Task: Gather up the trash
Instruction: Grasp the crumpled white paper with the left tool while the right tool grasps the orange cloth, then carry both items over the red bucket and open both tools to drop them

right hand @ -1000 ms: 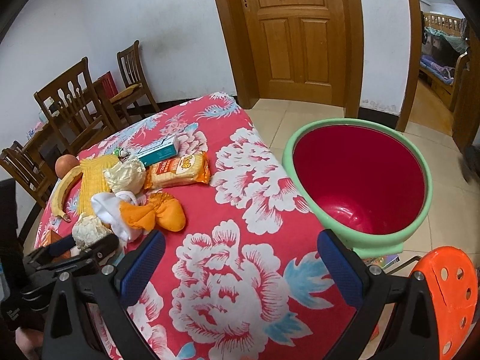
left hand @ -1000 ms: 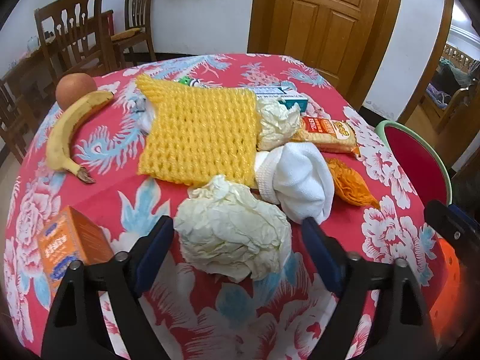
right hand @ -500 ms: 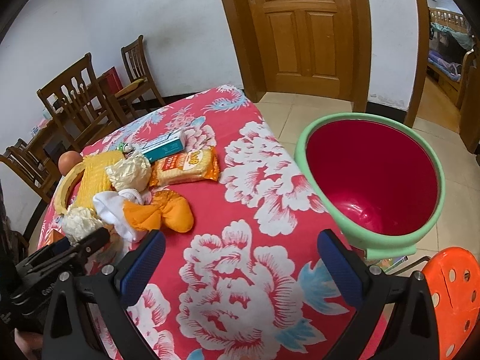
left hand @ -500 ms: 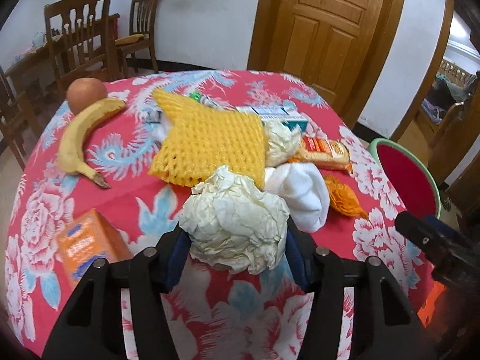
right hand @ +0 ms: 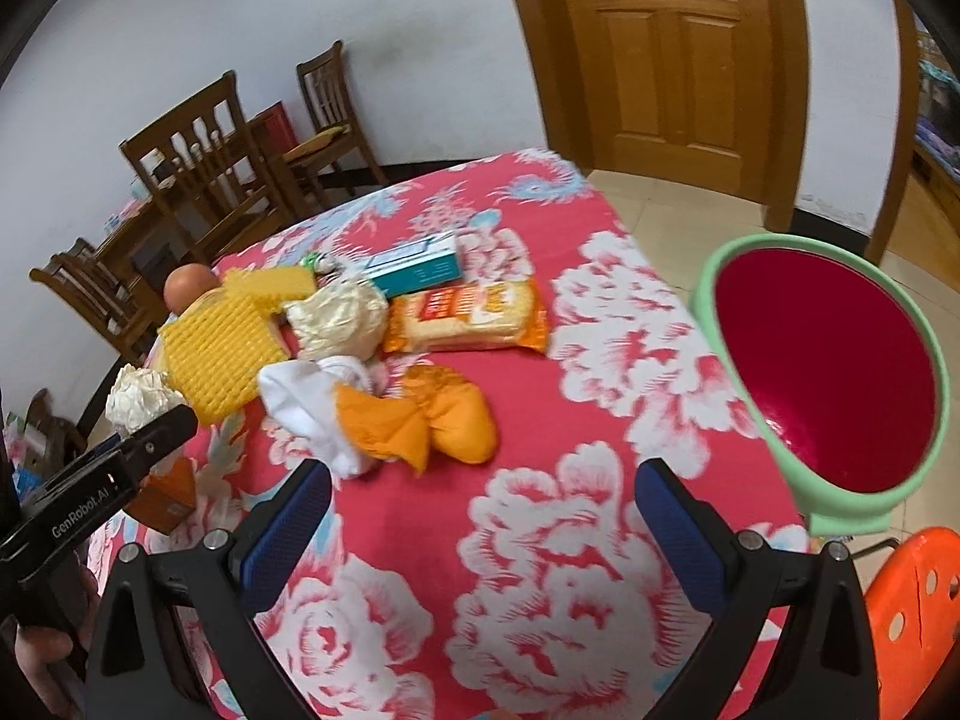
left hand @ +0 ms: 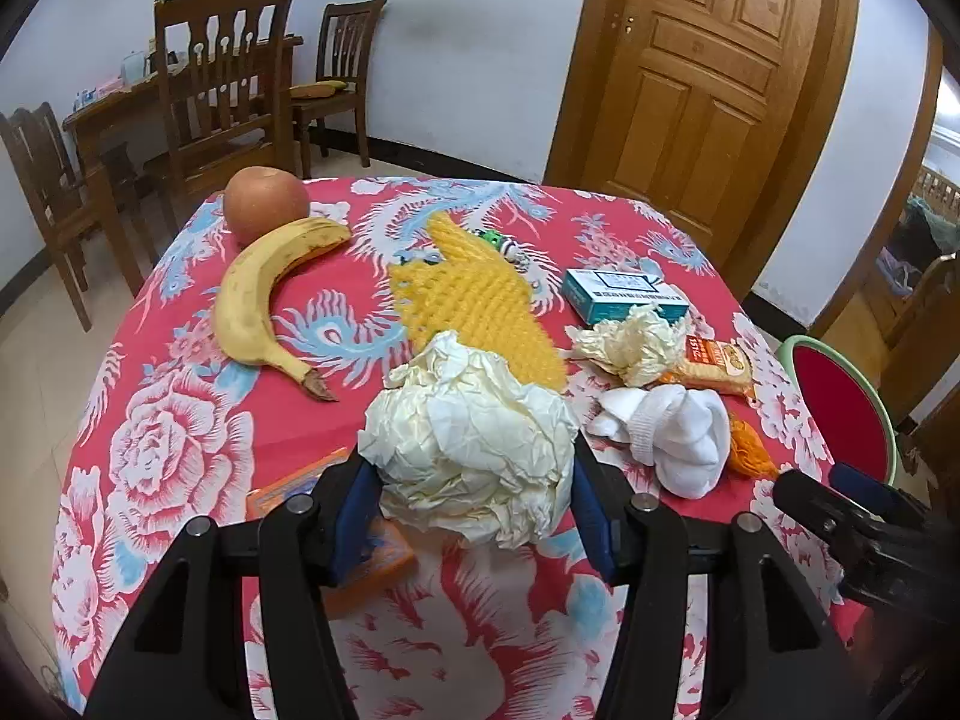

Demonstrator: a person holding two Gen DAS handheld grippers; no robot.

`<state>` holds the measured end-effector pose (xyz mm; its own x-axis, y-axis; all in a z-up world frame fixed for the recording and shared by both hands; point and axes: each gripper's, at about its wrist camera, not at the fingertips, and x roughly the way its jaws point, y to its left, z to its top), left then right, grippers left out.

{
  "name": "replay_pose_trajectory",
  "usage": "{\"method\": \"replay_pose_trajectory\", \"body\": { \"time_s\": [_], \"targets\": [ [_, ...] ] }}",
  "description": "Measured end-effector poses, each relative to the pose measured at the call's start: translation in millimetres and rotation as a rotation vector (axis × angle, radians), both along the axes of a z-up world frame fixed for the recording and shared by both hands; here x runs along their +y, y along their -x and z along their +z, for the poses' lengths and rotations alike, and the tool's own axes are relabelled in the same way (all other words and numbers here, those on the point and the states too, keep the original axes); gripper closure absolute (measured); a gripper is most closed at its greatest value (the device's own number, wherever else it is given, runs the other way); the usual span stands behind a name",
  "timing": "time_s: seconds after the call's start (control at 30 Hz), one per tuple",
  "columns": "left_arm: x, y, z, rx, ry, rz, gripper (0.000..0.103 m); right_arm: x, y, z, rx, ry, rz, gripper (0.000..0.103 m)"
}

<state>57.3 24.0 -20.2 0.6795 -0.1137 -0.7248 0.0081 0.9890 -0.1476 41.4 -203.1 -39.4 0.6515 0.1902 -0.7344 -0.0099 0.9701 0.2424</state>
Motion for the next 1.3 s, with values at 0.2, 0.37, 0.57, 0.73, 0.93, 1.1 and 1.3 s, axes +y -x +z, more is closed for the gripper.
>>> {"method": "replay_pose_trajectory", "body": {
  "time_s": [0.2,0.37,0.57,0.73,0.93,1.1,1.3],
  "targets": [
    [5,0,-2,0.001,0.014,0.005,0.045,12,-18,-4,0.024,0.004,0.035,0.011],
    [6,0,-3,-0.001,0.019,0.000,0.045,14,-34,-13,0.060,-0.015,0.053,0.036],
    [5,0,-3,-0.004,0.018,-0.004,0.045,18,-41,-23,0.086,-0.027,0.078,0.056],
    [-1,3,3,-0.015,0.016,-0.016,0.045,12,-43,-25,0.083,-0.038,0.075,0.078],
    [-10,8,13,-0.030,0.015,-0.043,0.045,6,-34,-17,0.053,-0.046,0.067,0.082],
    [-26,8,22,-0.038,0.026,-0.084,0.045,-2,-21,-2,0.022,-0.056,0.066,0.082],
    [-50,5,31,-0.038,0.039,-0.152,0.045,-21,-8,18,-0.020,-0.060,0.047,0.082]
  ]
}}
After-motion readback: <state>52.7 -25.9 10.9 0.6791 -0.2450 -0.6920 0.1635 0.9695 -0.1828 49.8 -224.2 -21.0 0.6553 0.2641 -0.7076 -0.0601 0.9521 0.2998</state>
